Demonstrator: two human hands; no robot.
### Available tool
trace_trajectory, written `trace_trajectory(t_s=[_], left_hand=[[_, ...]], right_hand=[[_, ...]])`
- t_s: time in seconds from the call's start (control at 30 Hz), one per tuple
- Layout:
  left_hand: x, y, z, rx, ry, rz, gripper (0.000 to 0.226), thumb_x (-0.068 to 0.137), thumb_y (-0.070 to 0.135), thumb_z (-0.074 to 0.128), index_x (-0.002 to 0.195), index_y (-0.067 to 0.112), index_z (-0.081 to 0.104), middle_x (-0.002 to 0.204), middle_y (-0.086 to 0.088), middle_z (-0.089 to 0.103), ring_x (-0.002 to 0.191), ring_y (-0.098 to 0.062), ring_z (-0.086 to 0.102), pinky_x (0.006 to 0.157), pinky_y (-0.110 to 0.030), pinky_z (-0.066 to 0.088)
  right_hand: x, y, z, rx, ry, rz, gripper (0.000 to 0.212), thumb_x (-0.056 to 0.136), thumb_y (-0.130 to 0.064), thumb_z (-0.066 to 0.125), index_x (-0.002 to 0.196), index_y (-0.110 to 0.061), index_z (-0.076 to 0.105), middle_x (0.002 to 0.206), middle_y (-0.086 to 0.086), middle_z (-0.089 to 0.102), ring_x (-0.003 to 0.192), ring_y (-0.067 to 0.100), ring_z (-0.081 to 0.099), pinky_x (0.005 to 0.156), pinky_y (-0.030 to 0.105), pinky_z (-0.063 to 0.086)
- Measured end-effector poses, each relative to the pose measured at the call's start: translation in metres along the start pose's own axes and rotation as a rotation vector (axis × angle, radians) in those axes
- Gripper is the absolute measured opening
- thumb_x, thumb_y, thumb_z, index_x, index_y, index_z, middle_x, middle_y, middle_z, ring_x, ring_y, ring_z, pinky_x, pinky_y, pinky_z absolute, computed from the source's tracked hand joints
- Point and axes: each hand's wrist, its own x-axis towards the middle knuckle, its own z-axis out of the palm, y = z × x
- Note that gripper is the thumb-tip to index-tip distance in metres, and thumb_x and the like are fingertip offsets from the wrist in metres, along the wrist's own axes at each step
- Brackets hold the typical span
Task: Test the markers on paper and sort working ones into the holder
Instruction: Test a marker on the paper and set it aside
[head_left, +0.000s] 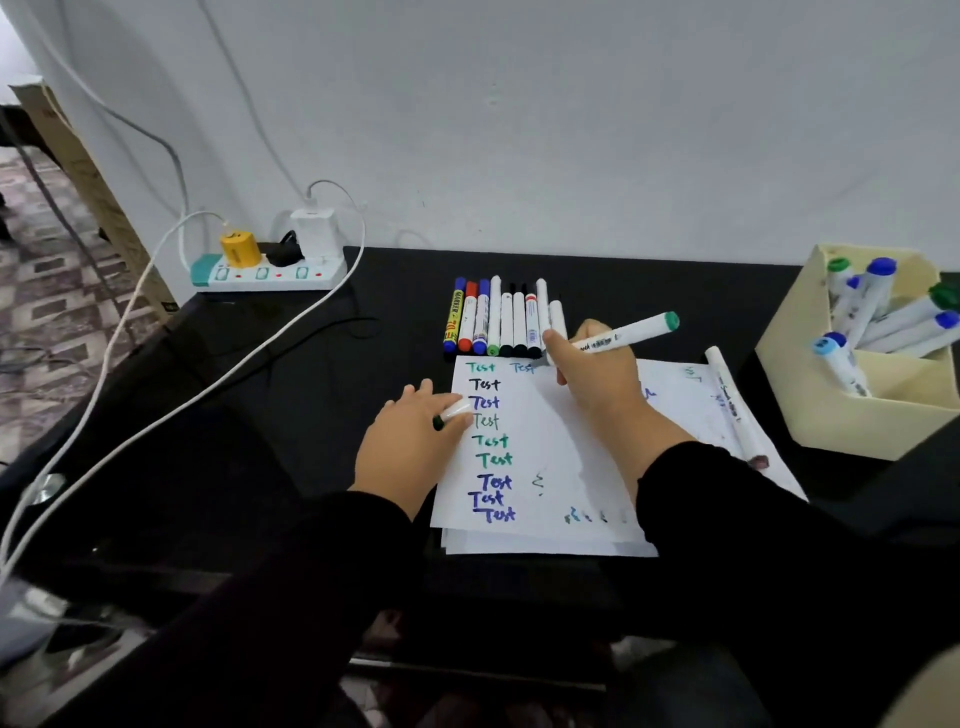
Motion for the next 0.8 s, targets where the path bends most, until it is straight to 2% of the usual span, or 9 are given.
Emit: trace_trajectory(t_s=[0.1, 0.27, 0.4, 0.5, 0.57, 0.67, 0.8], left_hand=[[0.000, 0.000, 0.001, -0.006, 0.010, 0.001, 0.042, 0.095, 0.043, 0.045, 0.135, 0.032, 0.047, 0.154, 0.002, 0.023, 0.143, -0.013, 0.014, 0.115, -0.031, 0.008], [0.000, -0.001, 0.002, -0.043, 0.029, -0.016, 0.040, 0.094, 0.043, 0.046, 0.132, 0.032, 0.050, 0.153, 0.003, 0.025, 0.143, -0.012, 0.014, 0.116, -0.033, 0.008], [-0.001, 0.002, 0.001, -0.043, 0.016, -0.010, 0.038, 0.094, 0.042, 0.047, 0.131, 0.032, 0.051, 0.154, 0.001, 0.025, 0.143, -0.011, 0.014, 0.115, -0.030, 0.006], [0.000, 0.002, 0.001, -0.008, 0.001, -0.013, 0.040, 0.094, 0.044, 0.046, 0.132, 0.033, 0.049, 0.154, 0.001, 0.023, 0.143, -0.012, 0.013, 0.115, -0.030, 0.005], [0.001, 0.002, 0.001, 0.009, -0.007, -0.015, 0.041, 0.094, 0.045, 0.045, 0.133, 0.034, 0.048, 0.154, 0.001, 0.023, 0.144, -0.012, 0.013, 0.116, -0.031, 0.006], [0.001, 0.002, 0.001, 0.008, -0.011, -0.008, 0.040, 0.094, 0.045, 0.045, 0.132, 0.035, 0.049, 0.155, 0.001, 0.022, 0.143, -0.012, 0.014, 0.116, -0.030, 0.006], [0.001, 0.001, 0.001, 0.018, -0.013, -0.009, 0.040, 0.094, 0.045, 0.045, 0.132, 0.036, 0.049, 0.155, 0.002, 0.022, 0.144, -0.012, 0.013, 0.116, -0.030, 0.006]], right_hand=[[-0.001, 0.014, 0.004, -0.023, -0.030, -0.030, 0.034, 0.088, -0.023, 0.065, 0.064, -0.016, 0.041, 0.058, 0.001, 0.054, 0.046, 0.003, 0.049, 0.044, 0.007, 0.040], [0.000, 0.018, 0.008, -0.090, -0.056, -0.073, 0.035, 0.087, -0.027, 0.066, 0.064, -0.017, 0.042, 0.057, 0.000, 0.056, 0.054, 0.008, 0.051, 0.057, 0.022, 0.044], [0.000, 0.018, 0.009, -0.111, -0.075, -0.077, 0.035, 0.086, -0.029, 0.067, 0.064, -0.017, 0.042, 0.059, 0.000, 0.058, 0.056, 0.010, 0.053, 0.061, 0.025, 0.046], [0.001, 0.016, 0.012, -0.161, -0.106, -0.072, 0.035, 0.085, -0.032, 0.068, 0.065, -0.017, 0.044, 0.062, 0.003, 0.060, 0.062, 0.016, 0.056, 0.067, 0.032, 0.049], [0.001, 0.016, 0.013, -0.199, -0.105, -0.068, 0.035, 0.086, -0.031, 0.067, 0.065, -0.018, 0.042, 0.065, 0.007, 0.060, 0.064, 0.018, 0.055, 0.066, 0.033, 0.048], [0.002, 0.016, 0.011, -0.128, -0.042, -0.036, 0.038, 0.086, -0.021, 0.065, 0.062, -0.017, 0.037, 0.065, 0.009, 0.051, 0.066, 0.022, 0.049, 0.064, 0.031, 0.041], [0.001, 0.016, 0.011, -0.139, -0.043, -0.032, 0.036, 0.087, -0.023, 0.064, 0.063, -0.017, 0.038, 0.066, 0.010, 0.053, 0.065, 0.021, 0.051, 0.064, 0.031, 0.043]])
